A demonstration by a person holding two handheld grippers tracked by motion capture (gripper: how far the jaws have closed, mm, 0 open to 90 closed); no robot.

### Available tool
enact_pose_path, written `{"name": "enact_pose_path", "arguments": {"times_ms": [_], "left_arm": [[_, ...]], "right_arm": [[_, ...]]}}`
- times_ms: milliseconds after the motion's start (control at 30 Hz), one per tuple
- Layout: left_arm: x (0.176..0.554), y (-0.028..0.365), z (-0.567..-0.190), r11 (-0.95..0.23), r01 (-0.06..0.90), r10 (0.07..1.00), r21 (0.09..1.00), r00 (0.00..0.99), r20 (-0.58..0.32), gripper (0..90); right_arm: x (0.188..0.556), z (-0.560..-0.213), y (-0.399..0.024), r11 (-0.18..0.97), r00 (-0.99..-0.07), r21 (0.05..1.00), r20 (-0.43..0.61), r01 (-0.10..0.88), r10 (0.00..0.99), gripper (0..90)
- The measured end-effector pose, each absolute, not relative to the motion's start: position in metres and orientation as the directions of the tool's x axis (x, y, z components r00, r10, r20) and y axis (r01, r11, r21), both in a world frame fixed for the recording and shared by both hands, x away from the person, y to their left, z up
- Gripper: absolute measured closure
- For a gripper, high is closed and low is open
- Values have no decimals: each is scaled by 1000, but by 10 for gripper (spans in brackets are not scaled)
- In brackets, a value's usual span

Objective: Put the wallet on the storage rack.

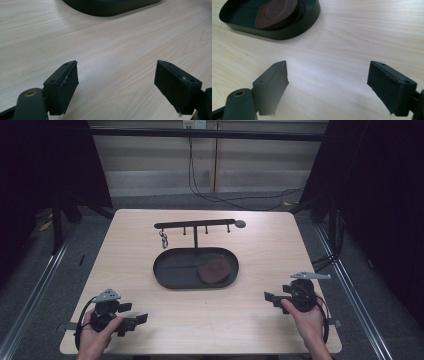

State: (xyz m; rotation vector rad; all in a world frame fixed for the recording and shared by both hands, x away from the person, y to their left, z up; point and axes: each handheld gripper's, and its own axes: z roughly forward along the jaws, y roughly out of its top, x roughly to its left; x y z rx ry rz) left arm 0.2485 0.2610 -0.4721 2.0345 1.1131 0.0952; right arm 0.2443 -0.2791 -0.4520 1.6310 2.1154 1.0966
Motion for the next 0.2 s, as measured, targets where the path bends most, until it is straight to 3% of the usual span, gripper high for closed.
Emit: {"name": "enact_pose_path", "arguments": {"times_ms": [200], "left_arm": [[247,260,-473,-293,669,729,683,619,-293,192]], "right_arm": [[232,-465,-292,95,-309,665,213,741,927,162]]}}
